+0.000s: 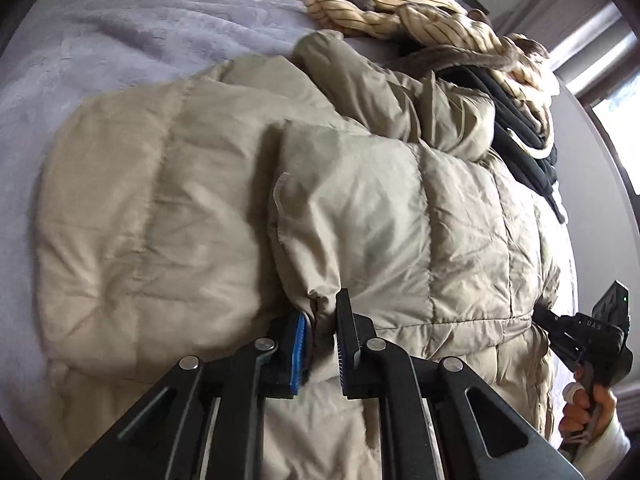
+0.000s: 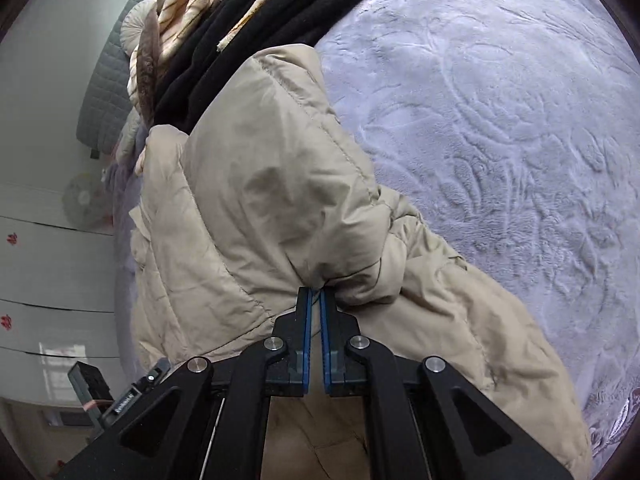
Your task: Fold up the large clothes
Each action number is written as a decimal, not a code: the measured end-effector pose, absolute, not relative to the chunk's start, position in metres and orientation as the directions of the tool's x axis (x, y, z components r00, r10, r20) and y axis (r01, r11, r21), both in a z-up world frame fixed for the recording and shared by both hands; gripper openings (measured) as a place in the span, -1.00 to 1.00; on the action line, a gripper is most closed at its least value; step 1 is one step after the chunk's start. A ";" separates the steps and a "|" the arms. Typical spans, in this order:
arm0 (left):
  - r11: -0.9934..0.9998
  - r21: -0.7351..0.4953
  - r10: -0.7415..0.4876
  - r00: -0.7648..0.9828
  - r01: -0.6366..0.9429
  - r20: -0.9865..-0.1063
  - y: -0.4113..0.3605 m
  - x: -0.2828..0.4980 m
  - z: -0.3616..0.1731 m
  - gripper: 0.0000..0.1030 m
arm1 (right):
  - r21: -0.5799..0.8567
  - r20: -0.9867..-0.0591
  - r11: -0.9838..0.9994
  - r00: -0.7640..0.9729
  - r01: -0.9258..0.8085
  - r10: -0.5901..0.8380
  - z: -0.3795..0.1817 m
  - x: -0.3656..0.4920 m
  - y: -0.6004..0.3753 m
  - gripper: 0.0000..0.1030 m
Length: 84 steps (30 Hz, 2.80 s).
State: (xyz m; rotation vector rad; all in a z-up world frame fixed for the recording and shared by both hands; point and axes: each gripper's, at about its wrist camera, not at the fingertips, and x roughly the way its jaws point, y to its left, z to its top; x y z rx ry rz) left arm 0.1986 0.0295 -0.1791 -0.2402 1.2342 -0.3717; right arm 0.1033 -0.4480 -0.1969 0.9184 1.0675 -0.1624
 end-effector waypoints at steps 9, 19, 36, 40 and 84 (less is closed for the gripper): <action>0.941 -0.285 -0.335 0.368 0.184 -0.867 0.050 0.195 -0.121 -0.73 | 0.540 -0.821 0.686 0.486 0.487 0.300 -0.180 0.098 -0.435 -0.89; 0.965 -0.218 -0.255 0.350 0.143 -0.901 -0.014 0.226 -0.159 -0.73 | 0.437 -0.782 0.814 0.608 0.382 0.135 -0.107 0.094 -0.456 0.49; 0.978 -0.148 -0.194 0.364 0.150 -0.911 -0.021 0.233 -0.197 -0.73 | 0.569 -0.803 0.688 0.485 0.450 0.347 -0.211 0.157 -0.503 -0.61; 0.980 -0.095 -0.156 0.378 0.175 -0.913 -0.026 0.231 -0.196 -0.73 | 0.496 -0.835 0.752 0.476 0.434 0.276 -0.206 0.160 -0.497 -0.48; 0.999 -0.010 -0.021 0.357 0.032 -0.934 0.011 0.053 -0.131 0.98 | 0.322 -0.905 0.908 0.369 0.270 0.211 -0.124 0.008 -0.415 0.34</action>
